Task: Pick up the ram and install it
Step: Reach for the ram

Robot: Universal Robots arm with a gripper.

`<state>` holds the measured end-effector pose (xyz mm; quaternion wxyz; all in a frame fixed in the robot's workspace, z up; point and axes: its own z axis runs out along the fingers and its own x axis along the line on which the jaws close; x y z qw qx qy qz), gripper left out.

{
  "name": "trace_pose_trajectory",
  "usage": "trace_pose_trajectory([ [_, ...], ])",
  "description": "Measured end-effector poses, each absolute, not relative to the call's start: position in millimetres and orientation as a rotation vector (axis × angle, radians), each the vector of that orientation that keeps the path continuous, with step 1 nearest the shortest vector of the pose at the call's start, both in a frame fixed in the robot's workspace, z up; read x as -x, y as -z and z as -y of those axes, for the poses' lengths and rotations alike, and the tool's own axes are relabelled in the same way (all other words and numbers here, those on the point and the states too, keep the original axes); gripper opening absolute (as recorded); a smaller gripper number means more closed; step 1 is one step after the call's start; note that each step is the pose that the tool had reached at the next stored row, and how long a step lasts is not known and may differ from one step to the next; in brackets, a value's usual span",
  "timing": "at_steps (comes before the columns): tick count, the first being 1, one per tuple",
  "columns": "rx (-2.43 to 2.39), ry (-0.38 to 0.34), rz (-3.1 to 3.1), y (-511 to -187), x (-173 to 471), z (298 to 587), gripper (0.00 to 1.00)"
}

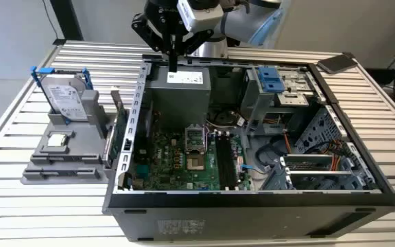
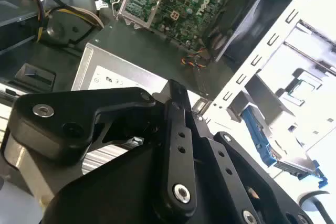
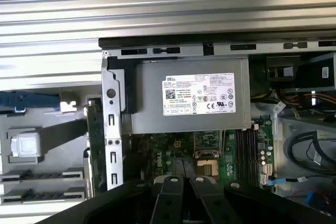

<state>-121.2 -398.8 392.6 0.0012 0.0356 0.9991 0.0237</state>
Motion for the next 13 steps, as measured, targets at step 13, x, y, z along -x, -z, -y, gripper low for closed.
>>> trace_pose_trajectory([
  [13, -0.112, -0.074, -3.138, -392.6, 123.3, 398.8, 0.00],
])
